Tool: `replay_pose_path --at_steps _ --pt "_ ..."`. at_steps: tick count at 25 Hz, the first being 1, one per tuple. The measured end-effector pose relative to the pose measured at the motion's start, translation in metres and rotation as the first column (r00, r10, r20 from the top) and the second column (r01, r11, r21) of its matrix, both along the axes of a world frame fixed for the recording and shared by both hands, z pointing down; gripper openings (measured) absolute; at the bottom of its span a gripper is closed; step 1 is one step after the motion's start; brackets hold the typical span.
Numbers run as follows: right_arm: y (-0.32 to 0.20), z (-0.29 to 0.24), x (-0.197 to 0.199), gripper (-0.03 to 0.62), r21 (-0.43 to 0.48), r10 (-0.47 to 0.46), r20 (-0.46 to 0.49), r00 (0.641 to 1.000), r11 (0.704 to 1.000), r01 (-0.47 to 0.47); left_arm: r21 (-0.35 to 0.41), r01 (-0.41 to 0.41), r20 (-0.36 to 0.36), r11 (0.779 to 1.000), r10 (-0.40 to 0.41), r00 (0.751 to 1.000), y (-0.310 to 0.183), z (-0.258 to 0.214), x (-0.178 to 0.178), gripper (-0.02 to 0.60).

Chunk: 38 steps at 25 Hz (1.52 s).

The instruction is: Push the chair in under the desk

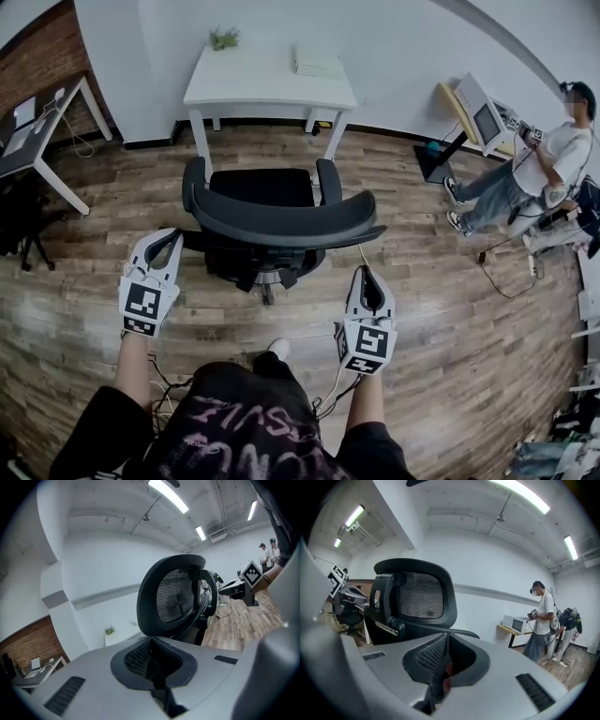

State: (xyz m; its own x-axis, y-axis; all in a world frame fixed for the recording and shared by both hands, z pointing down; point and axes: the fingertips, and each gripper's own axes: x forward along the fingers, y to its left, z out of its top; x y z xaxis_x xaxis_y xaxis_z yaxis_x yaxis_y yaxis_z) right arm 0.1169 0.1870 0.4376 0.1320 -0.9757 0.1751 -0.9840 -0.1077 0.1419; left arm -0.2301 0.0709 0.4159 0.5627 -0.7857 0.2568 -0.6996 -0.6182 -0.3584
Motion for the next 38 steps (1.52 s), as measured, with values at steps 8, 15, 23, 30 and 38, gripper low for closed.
replay_pose_path --at_steps 8,15,23,30,38 --pt "-0.037 0.001 0.025 0.029 0.007 -0.083 0.004 0.997 0.997 0.083 0.008 0.094 0.020 0.996 -0.094 0.995 -0.013 -0.005 0.009 0.015" --pt "-0.047 -0.001 0.040 0.029 0.021 -0.120 0.008 0.993 0.993 0.119 0.012 0.137 0.032 0.991 -0.137 0.990 -0.011 -0.007 0.014 0.015" --pt "-0.050 -0.005 0.036 0.030 0.016 -0.154 -0.052 0.987 0.988 0.155 0.017 0.141 0.051 0.990 -0.141 0.989 -0.009 -0.005 0.015 0.015" --pt "-0.052 -0.011 0.030 0.029 0.031 -0.192 -0.060 0.980 0.980 0.194 0.035 0.123 0.090 0.992 -0.125 0.988 -0.008 -0.004 0.014 0.015" --pt "-0.056 -0.019 0.026 0.034 0.047 -0.232 -0.068 0.970 0.971 0.235 0.050 0.064 0.155 0.997 -0.071 0.985 -0.003 -0.005 0.019 0.017"
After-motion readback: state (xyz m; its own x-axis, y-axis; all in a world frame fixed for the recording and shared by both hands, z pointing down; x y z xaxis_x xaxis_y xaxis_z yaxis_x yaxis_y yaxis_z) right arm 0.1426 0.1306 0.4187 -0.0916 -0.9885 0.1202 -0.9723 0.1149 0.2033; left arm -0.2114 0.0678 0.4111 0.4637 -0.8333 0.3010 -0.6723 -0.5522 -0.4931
